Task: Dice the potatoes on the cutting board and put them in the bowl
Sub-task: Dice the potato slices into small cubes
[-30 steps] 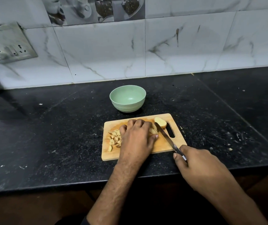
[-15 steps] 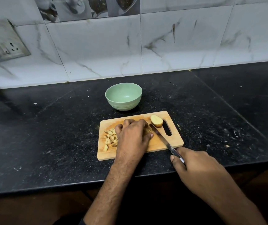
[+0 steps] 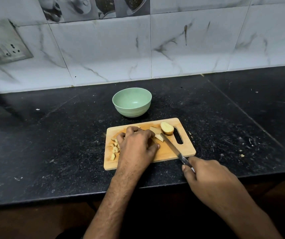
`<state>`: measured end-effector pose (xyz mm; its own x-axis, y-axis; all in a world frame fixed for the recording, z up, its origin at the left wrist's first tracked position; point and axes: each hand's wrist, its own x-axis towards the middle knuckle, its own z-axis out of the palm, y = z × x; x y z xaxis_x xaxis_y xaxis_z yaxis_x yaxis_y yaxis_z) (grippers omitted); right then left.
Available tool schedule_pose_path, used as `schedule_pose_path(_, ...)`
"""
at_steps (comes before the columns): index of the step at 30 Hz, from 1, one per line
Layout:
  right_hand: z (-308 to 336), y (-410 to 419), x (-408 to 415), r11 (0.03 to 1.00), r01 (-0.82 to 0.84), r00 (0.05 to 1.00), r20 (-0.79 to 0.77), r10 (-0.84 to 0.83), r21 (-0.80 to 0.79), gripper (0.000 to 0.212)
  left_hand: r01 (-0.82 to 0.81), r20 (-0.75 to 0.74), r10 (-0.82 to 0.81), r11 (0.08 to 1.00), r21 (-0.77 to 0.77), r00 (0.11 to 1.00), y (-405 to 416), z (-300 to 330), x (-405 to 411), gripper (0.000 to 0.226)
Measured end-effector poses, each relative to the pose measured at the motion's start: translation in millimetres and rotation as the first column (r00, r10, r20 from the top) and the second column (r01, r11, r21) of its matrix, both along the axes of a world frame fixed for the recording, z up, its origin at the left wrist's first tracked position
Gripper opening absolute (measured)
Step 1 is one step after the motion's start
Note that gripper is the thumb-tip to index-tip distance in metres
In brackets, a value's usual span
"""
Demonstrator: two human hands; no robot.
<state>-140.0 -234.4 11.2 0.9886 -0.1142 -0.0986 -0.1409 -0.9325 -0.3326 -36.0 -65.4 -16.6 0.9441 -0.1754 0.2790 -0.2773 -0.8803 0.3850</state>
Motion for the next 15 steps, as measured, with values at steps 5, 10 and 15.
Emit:
schedule_pose_path(5,0.1,2.1,-2.1,1.0,-0.009,1.0,0.001,0.009,0.017,0.026,0.086,0.06,-0.092,0.992,0.09,0.994,0.0,-1.4,-3.2,0.031)
schedule_pose_path(10,-1.2,-2.2,-7.0,0.999,-0.018,1.0,0.015,0.017,0.044,0.027,0.191,0.155,-0.213,0.971,0.145,0.965,-6.1,-4.5,-9.7,0.029)
schedule_pose_path(15,-0.2,-11.6,-11.2,0.998,0.011,1.0,0.007,-0.012,0.059,0.029,0.227,0.096,-0.242,0.963,0.143,0.966,-14.1,-8.0,-22.2,0.04)
